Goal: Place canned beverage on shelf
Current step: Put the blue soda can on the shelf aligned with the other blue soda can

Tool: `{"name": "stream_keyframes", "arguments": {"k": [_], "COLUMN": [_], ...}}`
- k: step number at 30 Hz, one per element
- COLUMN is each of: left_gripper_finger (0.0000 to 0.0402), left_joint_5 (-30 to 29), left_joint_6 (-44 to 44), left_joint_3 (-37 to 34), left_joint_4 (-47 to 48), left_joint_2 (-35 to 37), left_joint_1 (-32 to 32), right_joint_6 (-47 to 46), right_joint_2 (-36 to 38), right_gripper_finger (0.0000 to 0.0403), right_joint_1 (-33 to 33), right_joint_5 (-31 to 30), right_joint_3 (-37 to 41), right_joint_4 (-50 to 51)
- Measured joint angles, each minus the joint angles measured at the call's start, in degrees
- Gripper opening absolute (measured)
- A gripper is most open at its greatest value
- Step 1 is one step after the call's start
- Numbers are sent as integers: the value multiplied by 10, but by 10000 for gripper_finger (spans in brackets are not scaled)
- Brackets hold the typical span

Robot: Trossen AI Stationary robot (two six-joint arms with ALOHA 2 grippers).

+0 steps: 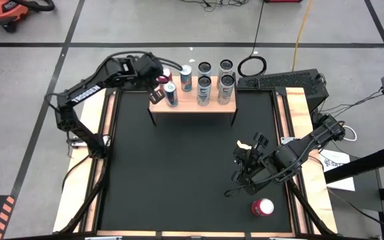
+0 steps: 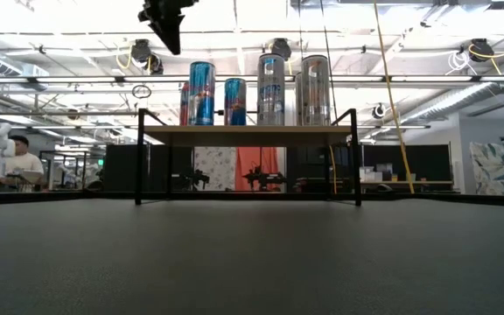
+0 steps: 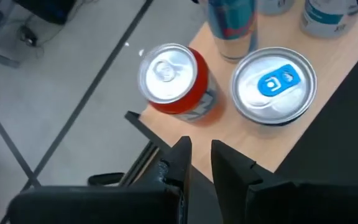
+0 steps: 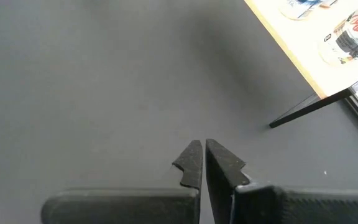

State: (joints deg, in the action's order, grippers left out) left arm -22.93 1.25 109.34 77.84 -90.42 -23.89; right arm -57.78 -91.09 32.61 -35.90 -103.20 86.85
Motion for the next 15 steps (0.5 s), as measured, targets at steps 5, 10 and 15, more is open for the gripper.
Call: {"name": "stream_keyframes", "arguments": {"k": [5,10,15], "left_gripper_finger": [60,60,60], "left_joint_5": [23,33,39], "left_joint_6": [14,14,14], "left_joint_3": [0,0,0], "left_joint_4": [7,-2,0], "left_joint_2": [-16,-34,-52], "left_joint_1": [-19,-26,-28], "right_joint_6": [0,0,0], "right_joint_2": [0,0,0], "right_gripper_finger": [0,0,0], "right_joint_1": [0,0,0], "right_joint_5": [1,1,2], "right_joint_3": [0,0,0], "right_joint_4": [0,0,0]}}
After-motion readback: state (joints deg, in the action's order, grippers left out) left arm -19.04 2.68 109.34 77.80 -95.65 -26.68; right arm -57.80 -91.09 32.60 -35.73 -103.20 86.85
